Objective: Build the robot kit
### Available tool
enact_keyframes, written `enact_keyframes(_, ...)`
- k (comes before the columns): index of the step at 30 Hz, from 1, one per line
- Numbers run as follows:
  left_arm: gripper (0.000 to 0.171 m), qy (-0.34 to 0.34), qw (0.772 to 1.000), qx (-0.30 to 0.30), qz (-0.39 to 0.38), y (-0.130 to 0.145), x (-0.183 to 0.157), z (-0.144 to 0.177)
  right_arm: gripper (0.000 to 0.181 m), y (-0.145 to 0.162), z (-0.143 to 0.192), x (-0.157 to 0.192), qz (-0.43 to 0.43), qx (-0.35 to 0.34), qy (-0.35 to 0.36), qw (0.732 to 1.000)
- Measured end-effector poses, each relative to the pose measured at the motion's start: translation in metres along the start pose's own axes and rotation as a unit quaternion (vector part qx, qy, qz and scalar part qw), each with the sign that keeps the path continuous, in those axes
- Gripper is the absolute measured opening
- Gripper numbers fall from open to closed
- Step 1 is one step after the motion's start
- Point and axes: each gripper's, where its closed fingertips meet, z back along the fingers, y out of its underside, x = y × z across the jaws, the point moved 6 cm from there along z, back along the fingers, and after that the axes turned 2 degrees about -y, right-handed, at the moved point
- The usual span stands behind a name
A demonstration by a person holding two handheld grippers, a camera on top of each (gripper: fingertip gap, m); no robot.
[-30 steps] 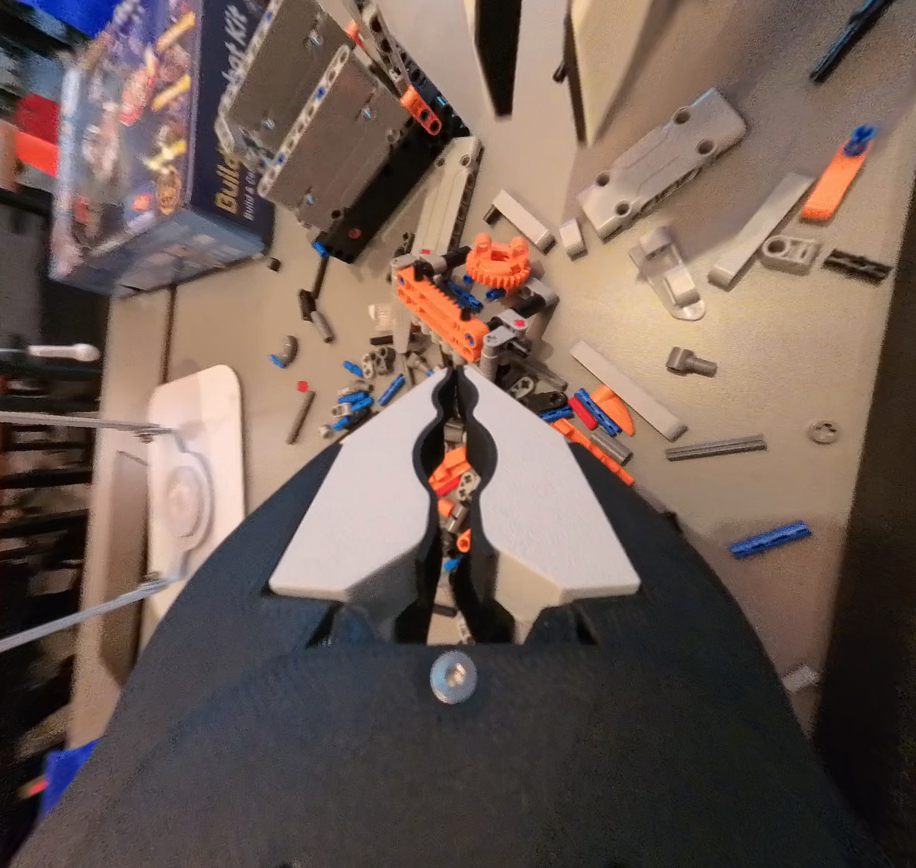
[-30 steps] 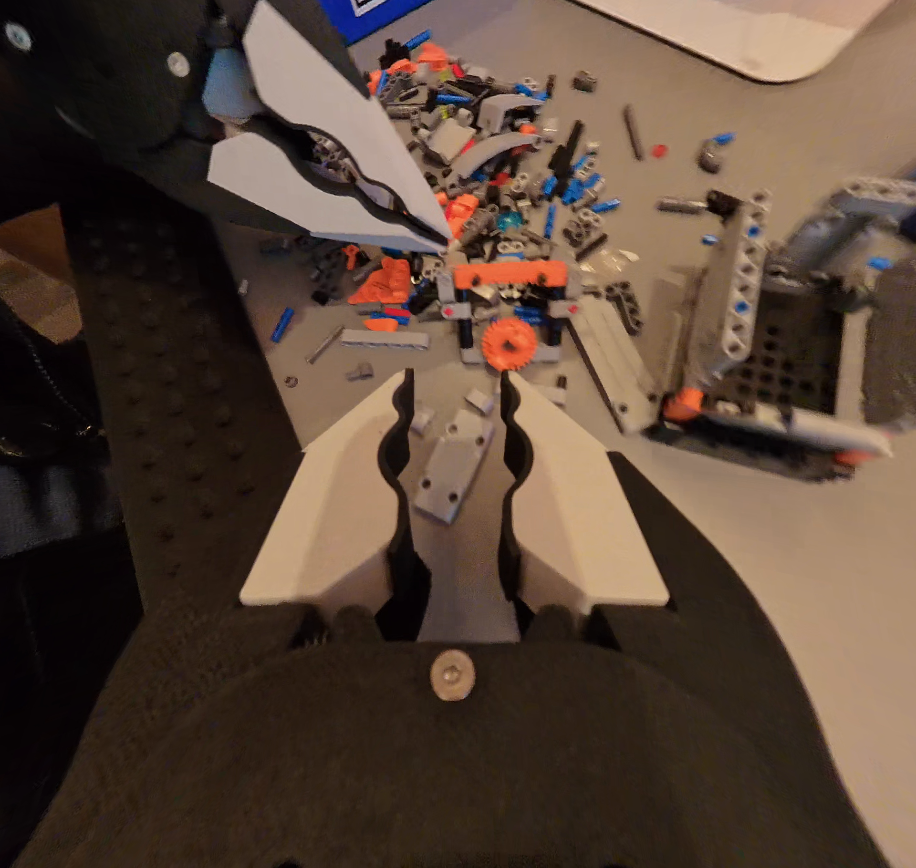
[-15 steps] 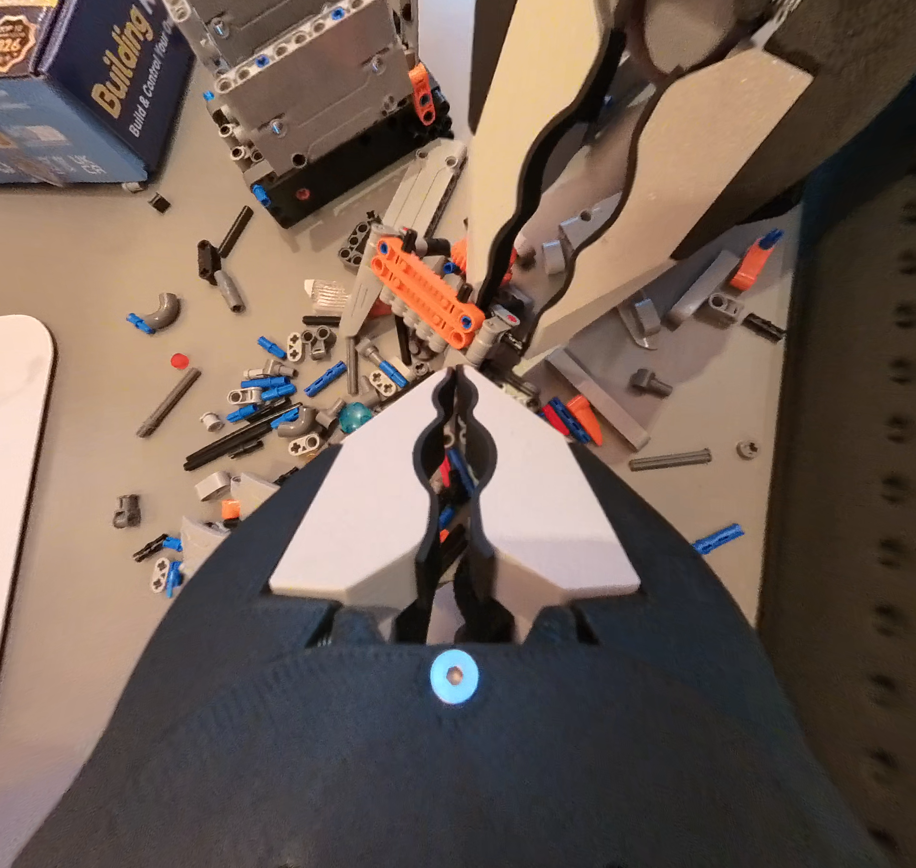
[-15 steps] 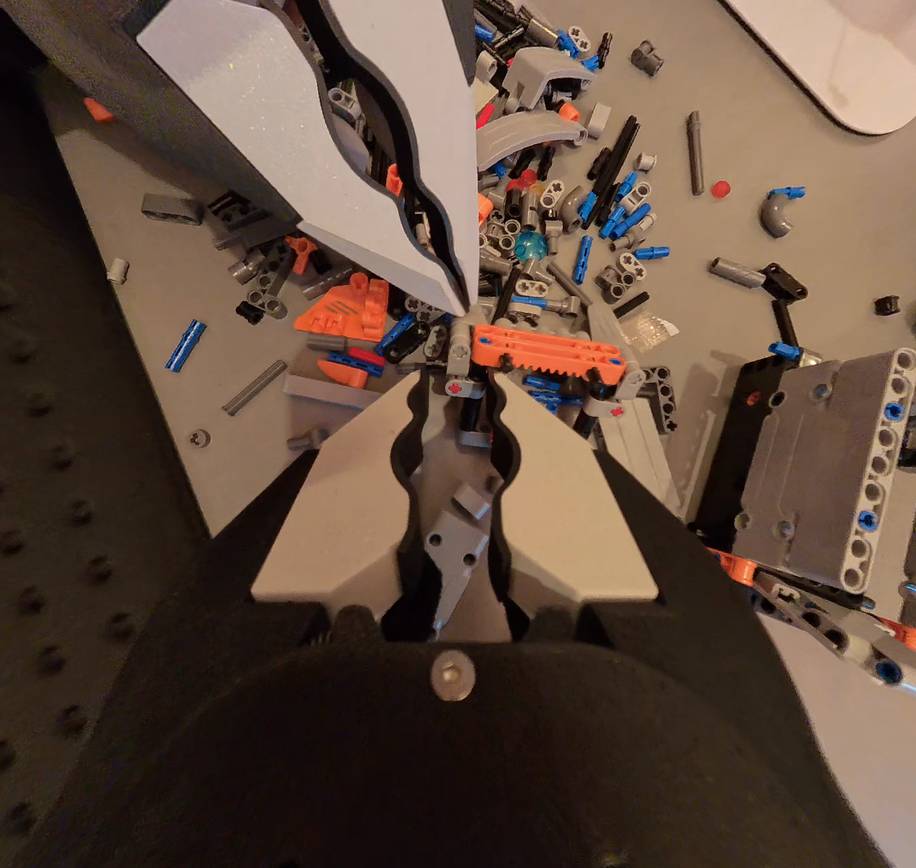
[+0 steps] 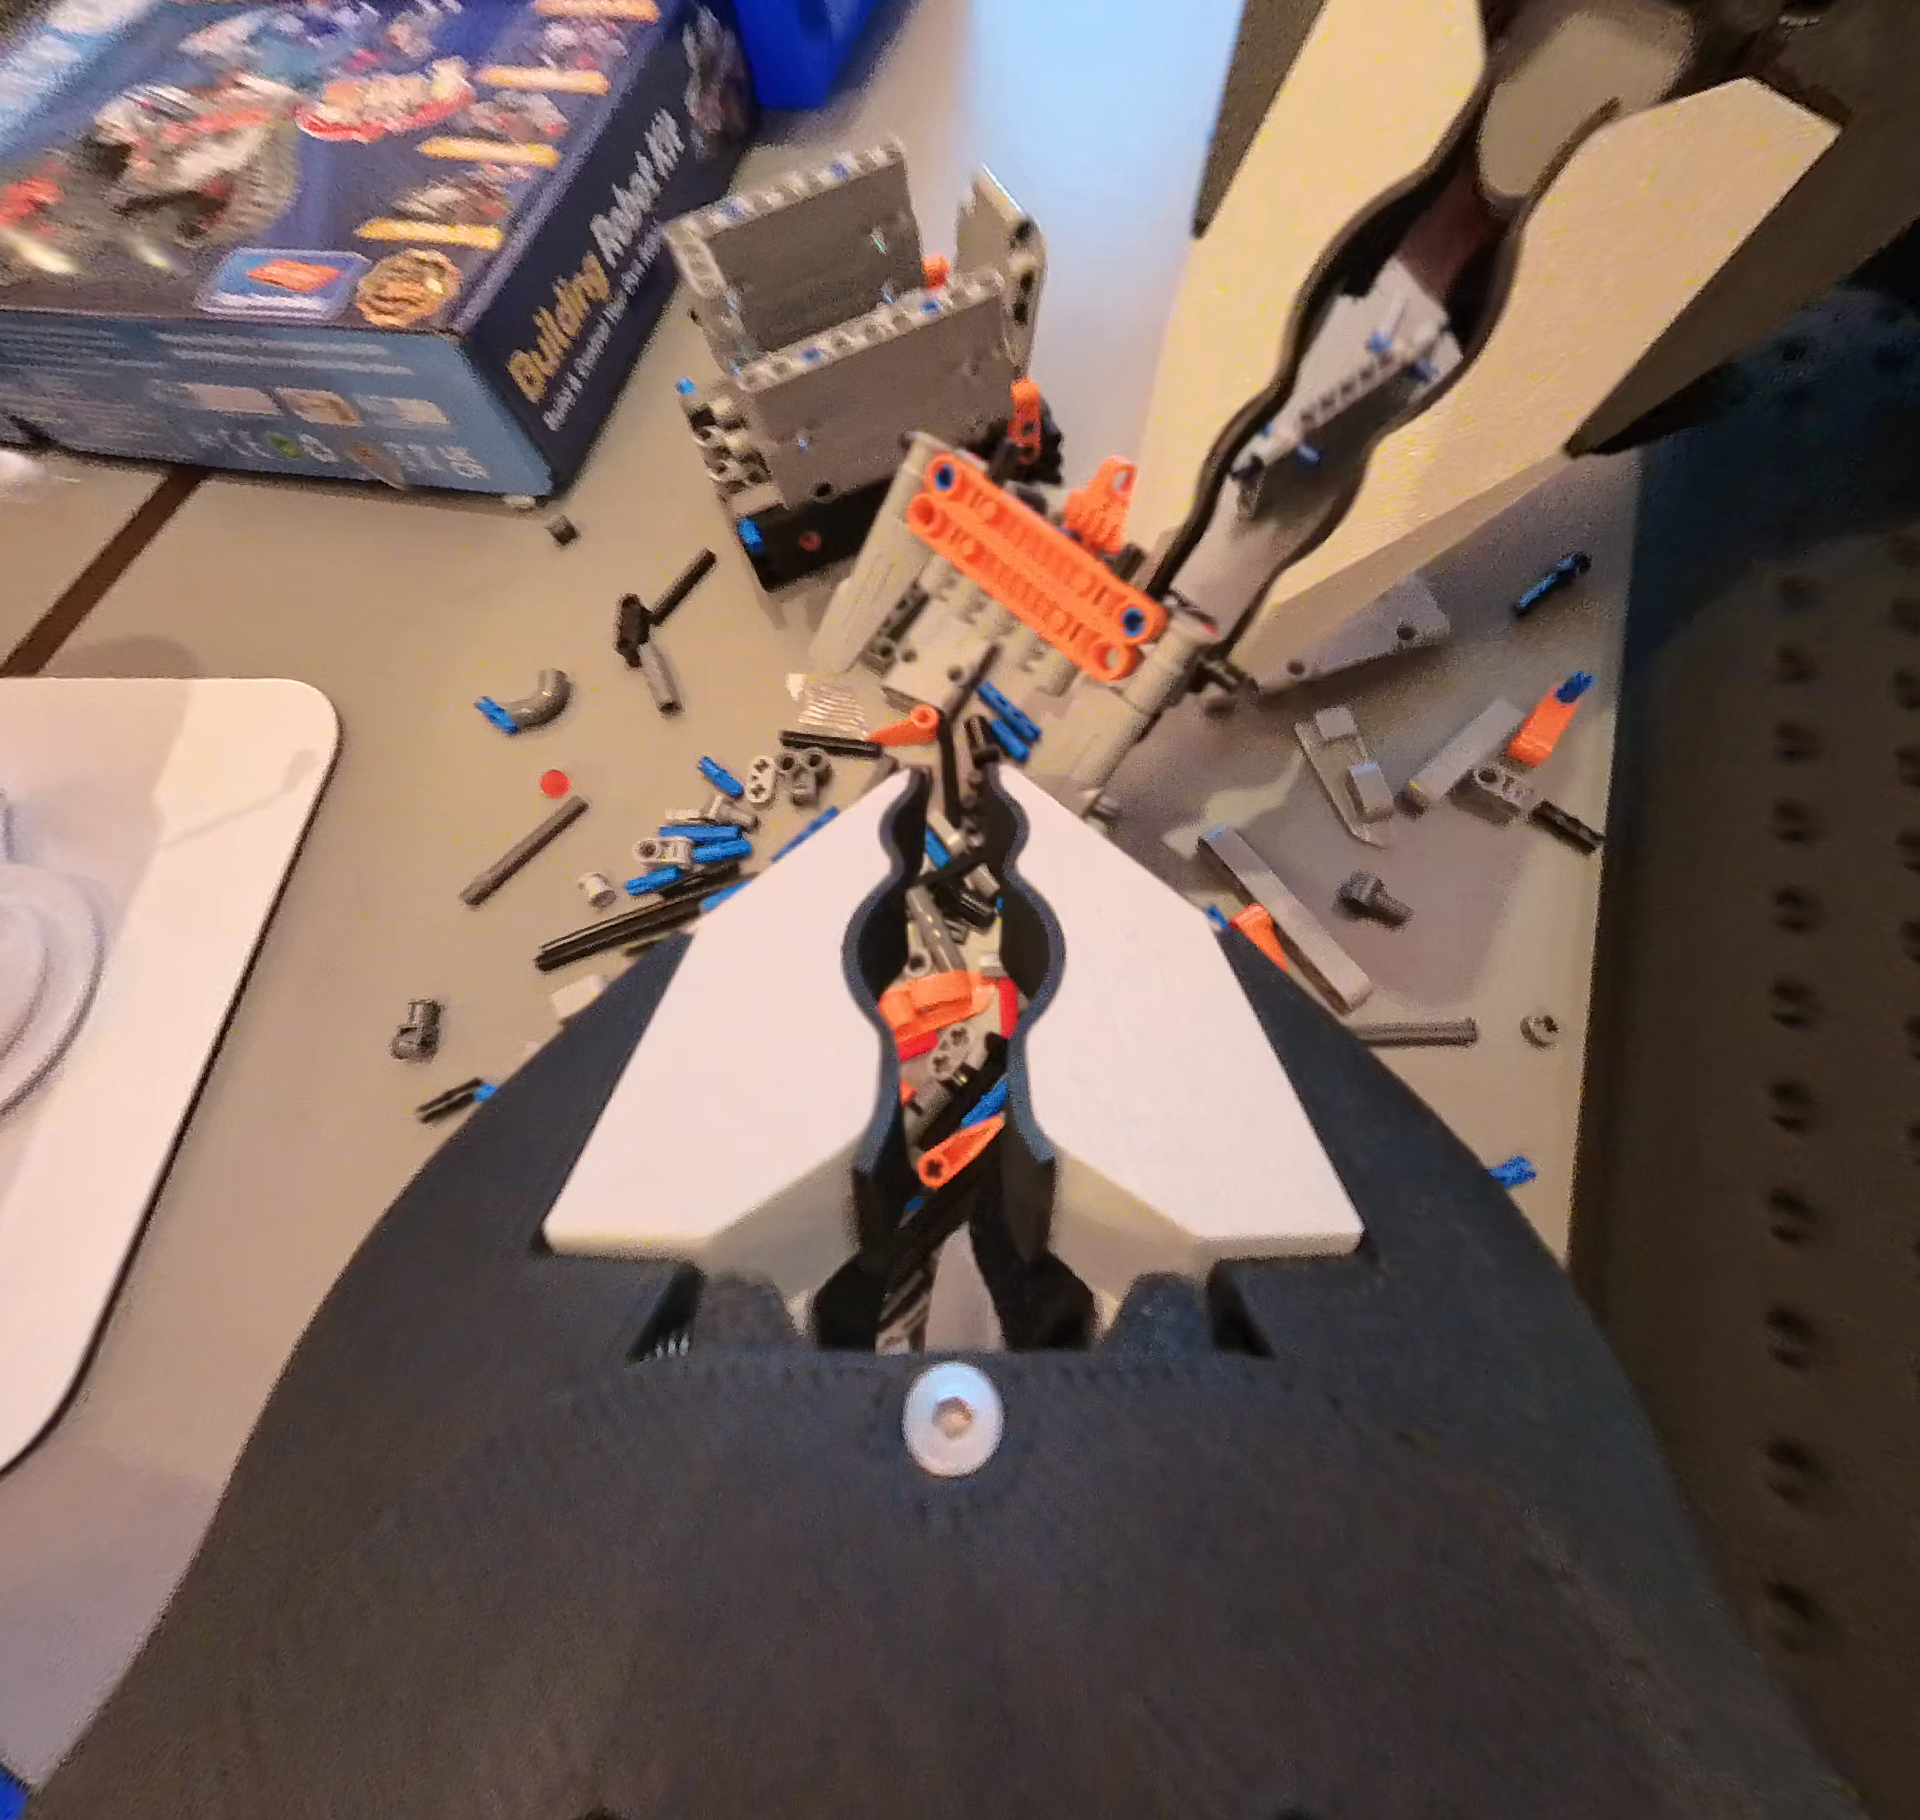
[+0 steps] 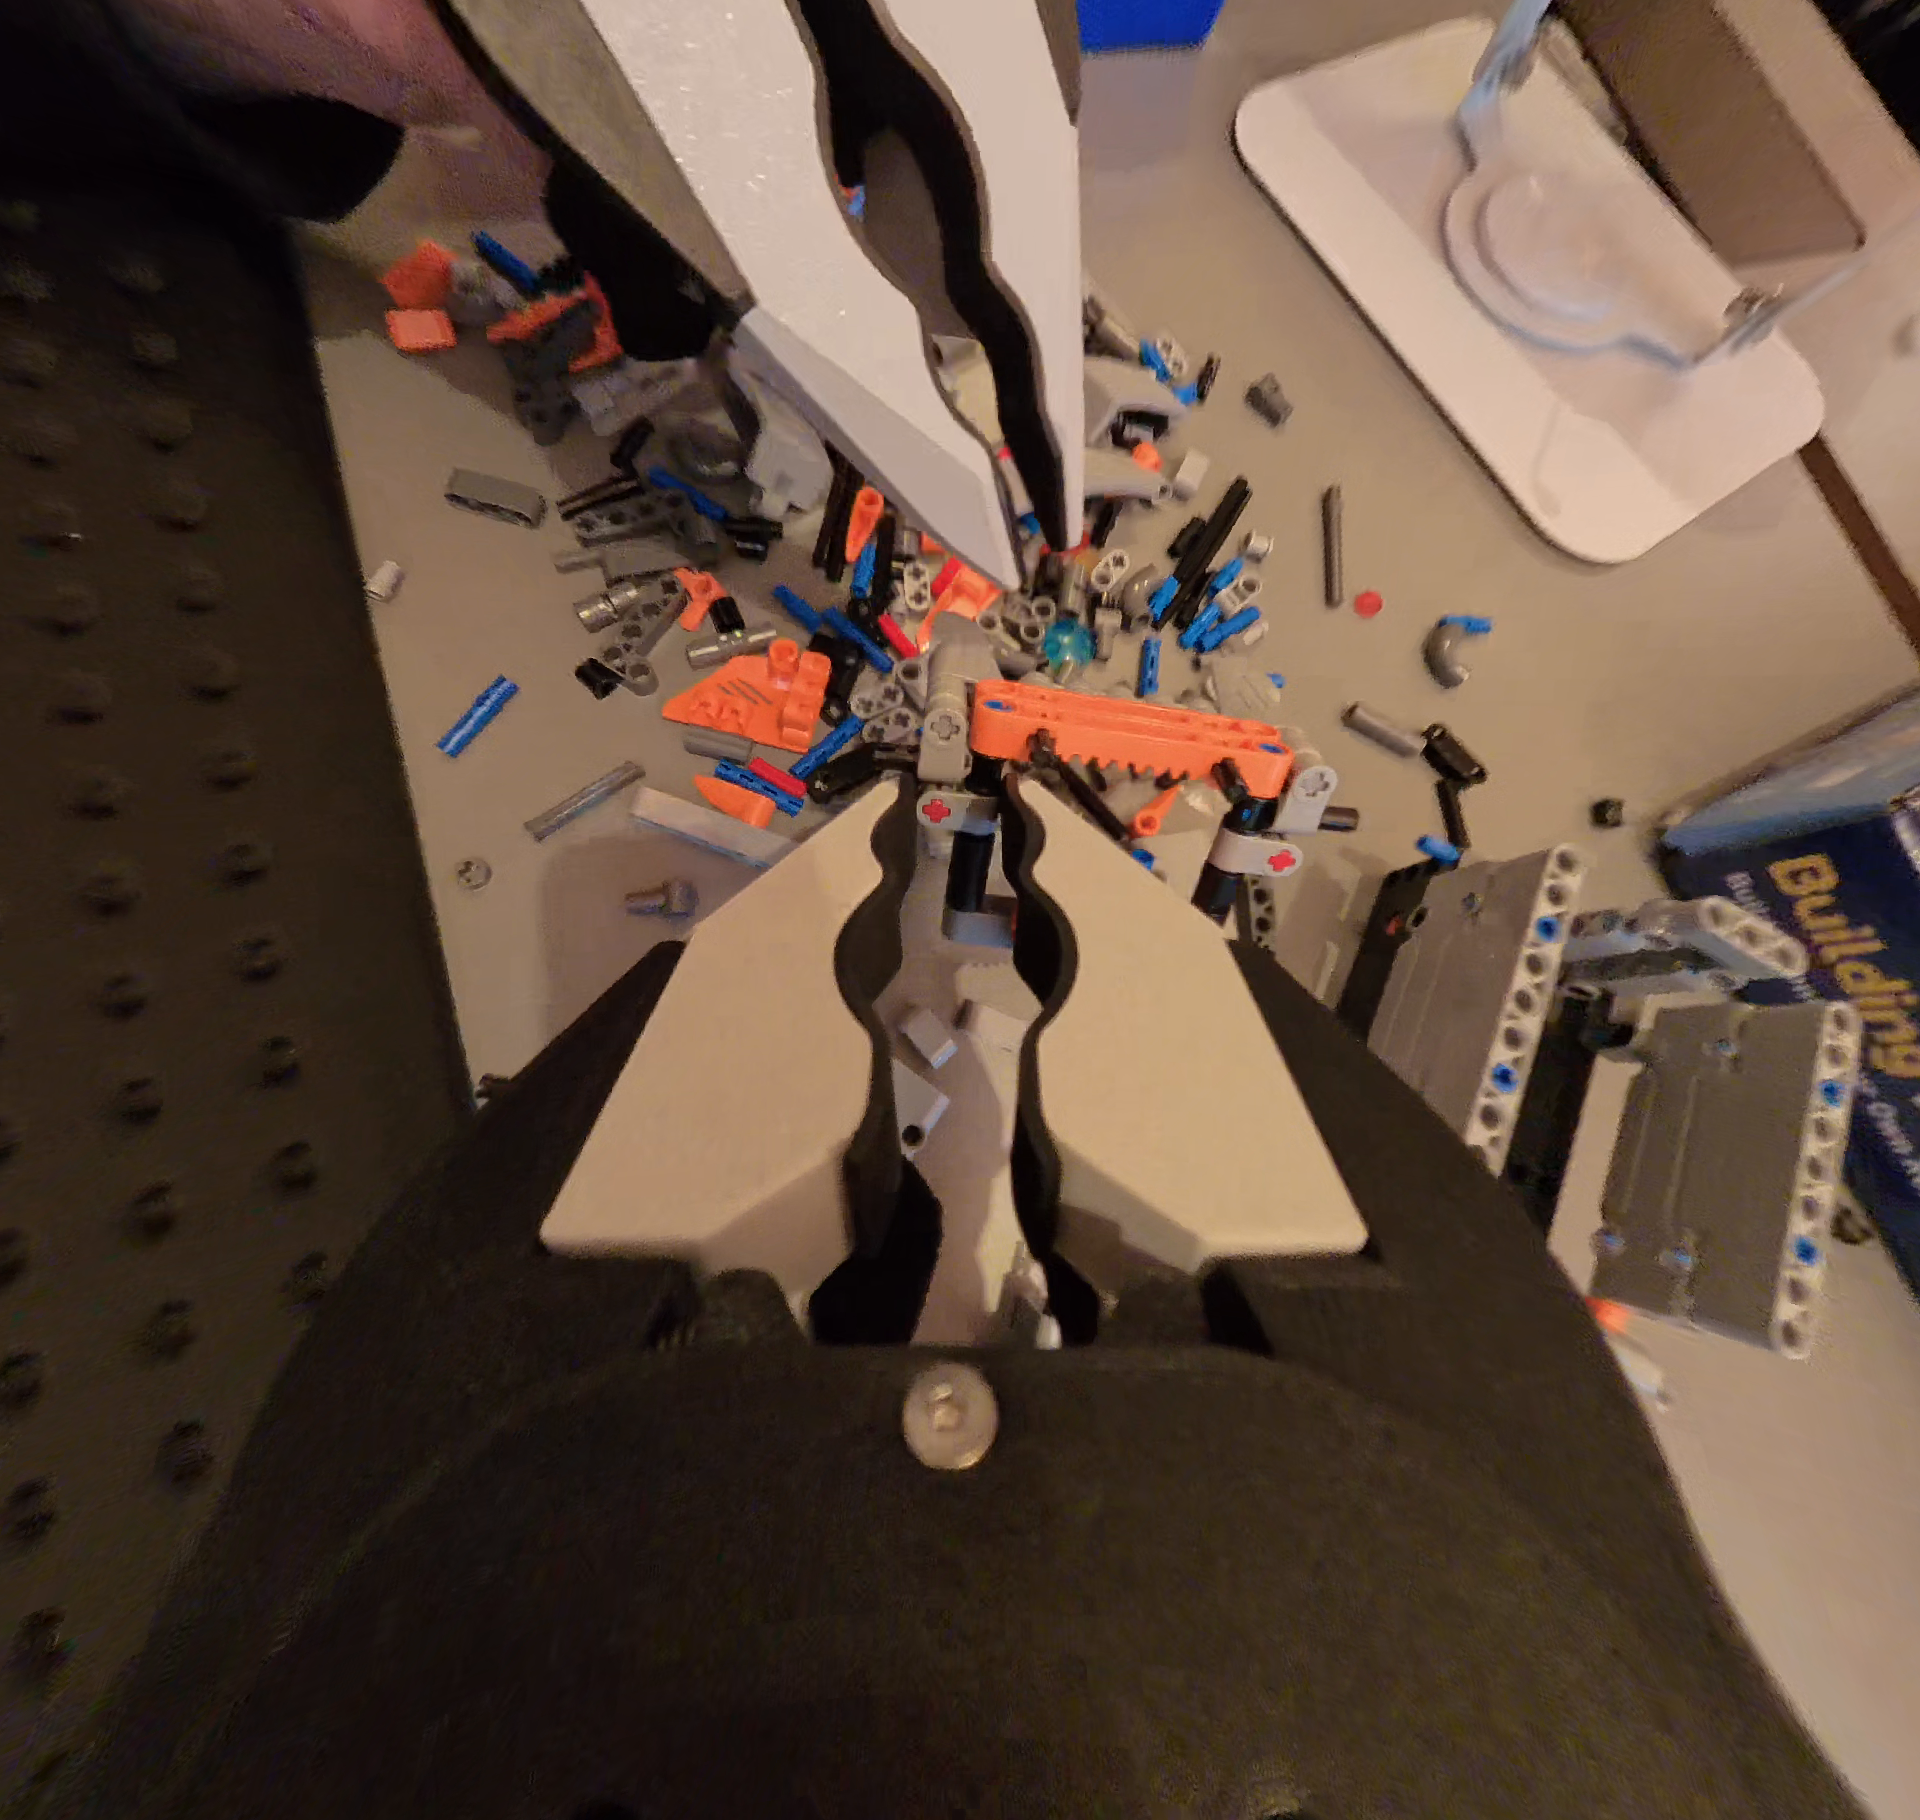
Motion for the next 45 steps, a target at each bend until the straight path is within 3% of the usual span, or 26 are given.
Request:
enact_keyframes(6,0.025,-0.021,0.997,-0.072,0.017,-0.018,0.008,0.022,0.014,-0.018,0.031,-0.007,0.04,-0.042,-0.008,0.998)
enact_keyframes(12,0.043,-0.002,0.994,-0.104,-0.041,-0.037,-0.015,0.028,0.014,-0.026,0.039,-0.008,0.066,0.015,0.021,0.997)
enact_keyframes(17,0.035,-0.065,0.987,-0.042,-0.139,-0.032,-0.027,0.015,0.014,-0.039,0.037,-0.002,0.034,0.024,-0.014,0.999)
enact_keyframes(20,0.014,-0.11,0.974,-0.026,-0.197,-0.031,-0.032,0.013,0.014,-0.049,0.037,0.0,0.014,0.027,-0.022,0.999)
enact_keyframes(22,0.012,-0.136,0.966,-0.017,-0.219,-0.031,-0.033,0.013,0.014,-0.055,0.038,0.0,0.003,0.028,-0.023,0.999)
enact_keyframes(31,0.01,-0.151,0.972,-0.083,-0.158,-0.041,-0.02,0.034,0.014,-0.08,0.046,-0.009,-0.045,-0.047,-0.034,0.997)
enact_keyframes(45,0.009,-0.067,0.98,-0.182,-0.038,-0.047,-0.009,0.054,0.025,-0.1,0.06,-0.013,-0.096,-0.179,-0.077,0.976)
